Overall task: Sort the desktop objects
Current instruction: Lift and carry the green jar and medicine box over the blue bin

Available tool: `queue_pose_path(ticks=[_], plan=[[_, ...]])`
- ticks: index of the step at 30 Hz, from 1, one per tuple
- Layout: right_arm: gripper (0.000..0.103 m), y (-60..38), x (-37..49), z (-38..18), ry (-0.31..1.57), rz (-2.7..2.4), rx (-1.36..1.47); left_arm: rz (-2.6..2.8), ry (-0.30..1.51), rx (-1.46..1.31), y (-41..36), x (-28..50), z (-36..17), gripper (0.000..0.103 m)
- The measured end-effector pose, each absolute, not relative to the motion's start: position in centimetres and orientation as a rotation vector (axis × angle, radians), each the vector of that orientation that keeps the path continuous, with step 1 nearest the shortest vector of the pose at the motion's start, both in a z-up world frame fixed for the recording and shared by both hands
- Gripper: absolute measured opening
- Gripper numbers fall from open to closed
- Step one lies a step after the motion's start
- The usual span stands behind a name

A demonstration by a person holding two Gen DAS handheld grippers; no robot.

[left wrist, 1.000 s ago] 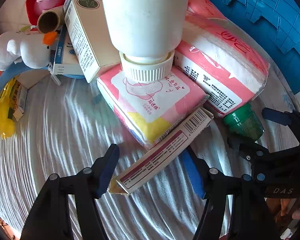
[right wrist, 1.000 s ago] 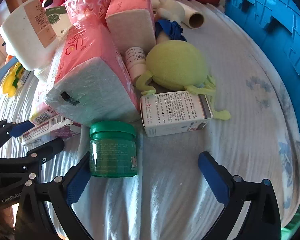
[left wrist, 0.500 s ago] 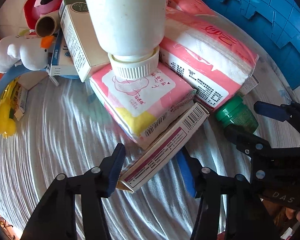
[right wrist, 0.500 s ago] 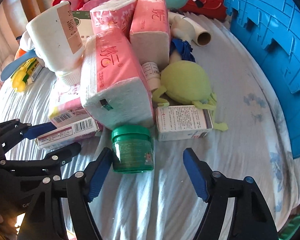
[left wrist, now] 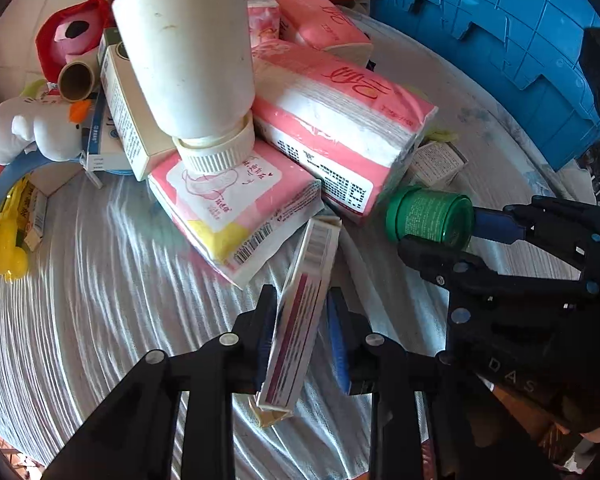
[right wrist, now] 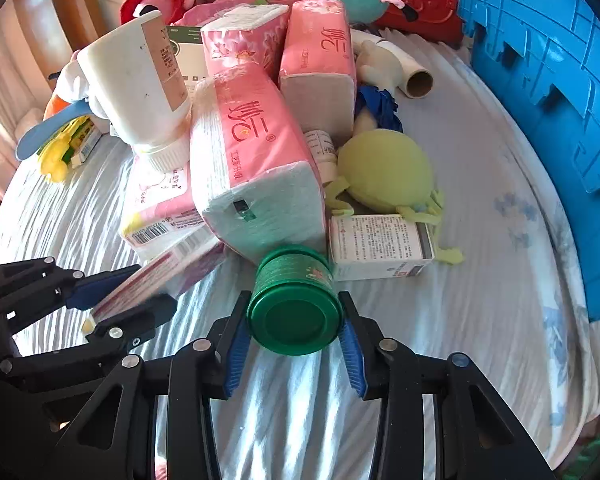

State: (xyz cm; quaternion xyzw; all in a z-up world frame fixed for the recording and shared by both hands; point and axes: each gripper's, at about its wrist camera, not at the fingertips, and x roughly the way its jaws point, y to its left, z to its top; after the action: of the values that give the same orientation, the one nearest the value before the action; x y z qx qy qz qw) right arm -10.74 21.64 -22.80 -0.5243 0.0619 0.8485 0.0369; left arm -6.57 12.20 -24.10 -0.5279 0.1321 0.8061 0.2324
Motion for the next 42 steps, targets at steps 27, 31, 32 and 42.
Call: queue_pose_path(ticks=[27, 31, 32, 42], plan=[[0.04, 22.2, -10.9, -17.6, 0.091, 2.693, -1.453, 2.377, 0.334, -1.261, 8.4, -9.8, -18.1, 0.018], [0.04, 22.8, -11.4, -13.6, 0.06, 2.751, -1.311, 2.466, 0.306, -1.164, 11.5, -10.9, -14.7, 0.018], [0.04, 23.1, -11.4, -12.4, 0.058, 2.766, -1.27, 2.486, 0.3, -1.134, 11.6, -11.1, -13.6, 0.018], [0.04, 28.1, -10.5, -0.8, 0.064, 2.83, -0.893, 2.556, 0.286, -0.835, 17.5, -11.3, -3.6, 0.018]])
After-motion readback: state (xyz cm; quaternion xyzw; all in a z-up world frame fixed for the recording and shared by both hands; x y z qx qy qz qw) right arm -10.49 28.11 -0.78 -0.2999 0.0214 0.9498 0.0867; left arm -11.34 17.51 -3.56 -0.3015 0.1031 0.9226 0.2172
